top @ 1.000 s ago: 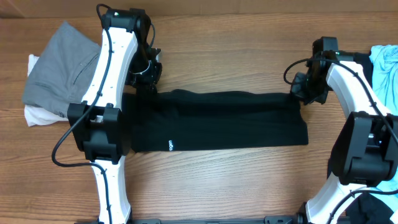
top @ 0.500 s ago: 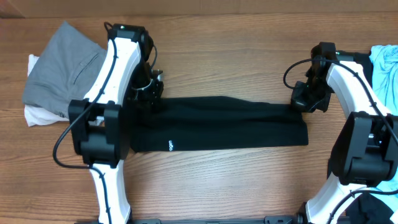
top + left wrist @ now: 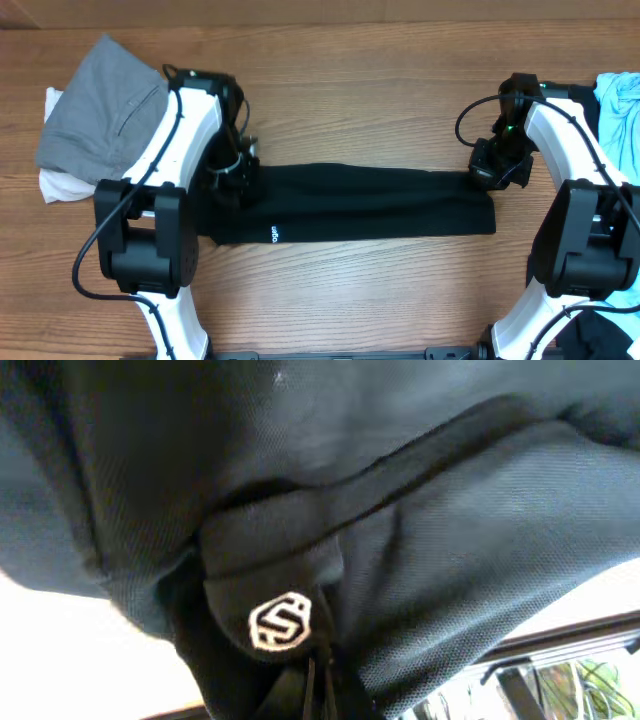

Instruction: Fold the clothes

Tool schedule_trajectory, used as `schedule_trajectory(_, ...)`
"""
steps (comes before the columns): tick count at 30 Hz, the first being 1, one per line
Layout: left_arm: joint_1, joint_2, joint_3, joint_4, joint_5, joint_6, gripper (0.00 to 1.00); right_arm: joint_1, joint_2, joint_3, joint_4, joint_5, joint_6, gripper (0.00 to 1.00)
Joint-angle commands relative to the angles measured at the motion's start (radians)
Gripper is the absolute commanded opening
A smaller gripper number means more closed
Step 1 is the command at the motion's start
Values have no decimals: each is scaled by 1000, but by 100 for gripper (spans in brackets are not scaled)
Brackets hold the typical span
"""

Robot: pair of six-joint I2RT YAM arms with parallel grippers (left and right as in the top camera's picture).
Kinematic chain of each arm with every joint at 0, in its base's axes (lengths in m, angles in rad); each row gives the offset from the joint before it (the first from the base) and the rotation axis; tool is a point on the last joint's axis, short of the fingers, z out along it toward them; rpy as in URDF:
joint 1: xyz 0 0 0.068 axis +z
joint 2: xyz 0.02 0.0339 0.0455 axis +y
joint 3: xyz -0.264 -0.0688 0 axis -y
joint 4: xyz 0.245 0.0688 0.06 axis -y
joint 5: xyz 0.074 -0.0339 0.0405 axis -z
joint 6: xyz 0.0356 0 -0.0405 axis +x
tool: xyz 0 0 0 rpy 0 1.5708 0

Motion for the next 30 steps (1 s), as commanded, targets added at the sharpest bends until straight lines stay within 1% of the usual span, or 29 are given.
schedule_trajectory(1,-6,-2,-58,34,2,-32,4,-8,-33,15,-7,29,3,10)
schedule_trajectory(2,-6,-2,-65,43,5,-32,9,-8,-33,15,-12,35,3,18)
schedule_trajectory(3,-6,-2,-67,47,5,-32,17,-8,-33,15,-14,43,4,27)
schedule_trajectory(7,-5,-2,-63,37,4,-31,30,-8,-33,15,-31,63,7,46)
schedule_trajectory(10,-4,-2,-63,12,5,-31,32,-8,-33,15,-53,76,7,53)
schedule_trajectory(14,-1,-5,-51,8,5,-27,31,-8,-33,15,3,50,7,59)
schedule_trajectory(16,3,-5,-23,9,8,-26,30,-8,-33,15,45,13,7,57)
schedule_trajectory(17,5,-5,-2,8,18,-23,29,-8,-33,12,61,5,7,53)
schedule_trajectory(18,8,-6,28,6,41,-15,29,-8,-33,8,74,-3,7,46)
schedule_trajectory(19,10,-8,57,4,63,-8,29,-8,-33,1,82,-18,7,42)
schedule_trajectory(21,13,-14,121,-3,106,0,30,-8,-33,-16,98,-56,6,41)
schedule_trajectory(22,15,-19,159,-6,116,0,32,-8,-33,-30,105,-71,6,39)
schedule_trajectory(23,18,-24,191,-11,118,0,32,-7,-33,-41,104,-79,6,35)
schedule_trajectory(25,23,-37,253,-28,117,0,34,-8,-33,-64,96,-80,6,32)
schedule_trajectory(26,24,-42,276,-37,116,0,36,-8,-33,-69,92,-78,5,26)
schedule_trajectory(28,28,-53,315,-56,116,7,37,-11,-33,-71,74,-71,3,5)
schedule_trajectory(30,32,-62,348,-76,106,7,36,-18,-38,-70,38,-68,3,4)
